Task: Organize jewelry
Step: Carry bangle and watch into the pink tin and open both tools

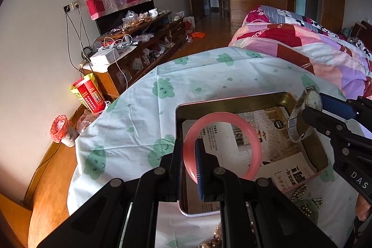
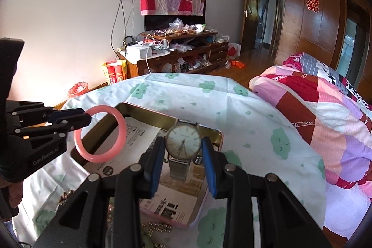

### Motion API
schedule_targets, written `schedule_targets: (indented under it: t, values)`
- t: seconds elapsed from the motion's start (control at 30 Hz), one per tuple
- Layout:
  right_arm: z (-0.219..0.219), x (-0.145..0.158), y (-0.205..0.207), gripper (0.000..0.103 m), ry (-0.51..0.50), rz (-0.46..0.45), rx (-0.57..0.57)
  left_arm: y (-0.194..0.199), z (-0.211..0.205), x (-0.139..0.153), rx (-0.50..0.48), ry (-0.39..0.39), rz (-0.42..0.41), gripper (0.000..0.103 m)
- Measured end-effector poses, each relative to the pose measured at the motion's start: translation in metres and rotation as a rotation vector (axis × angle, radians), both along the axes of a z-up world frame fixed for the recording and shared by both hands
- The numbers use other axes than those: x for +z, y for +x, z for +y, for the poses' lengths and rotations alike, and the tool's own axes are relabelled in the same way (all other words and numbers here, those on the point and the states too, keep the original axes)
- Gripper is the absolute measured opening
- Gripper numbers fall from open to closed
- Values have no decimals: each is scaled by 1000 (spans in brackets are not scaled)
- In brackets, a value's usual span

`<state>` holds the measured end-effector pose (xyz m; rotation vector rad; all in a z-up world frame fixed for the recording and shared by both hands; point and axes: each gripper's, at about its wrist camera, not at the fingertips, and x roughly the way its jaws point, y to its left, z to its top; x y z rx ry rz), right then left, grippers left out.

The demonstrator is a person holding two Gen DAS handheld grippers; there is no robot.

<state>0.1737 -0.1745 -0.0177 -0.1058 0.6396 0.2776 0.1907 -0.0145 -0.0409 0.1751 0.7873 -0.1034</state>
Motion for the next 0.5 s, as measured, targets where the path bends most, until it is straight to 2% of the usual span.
schedule_targets:
  t: [0.5]
  values:
    - [4, -31, 23, 34, -35, 66, -13, 24, -9, -23, -2, 52, 43, 10]
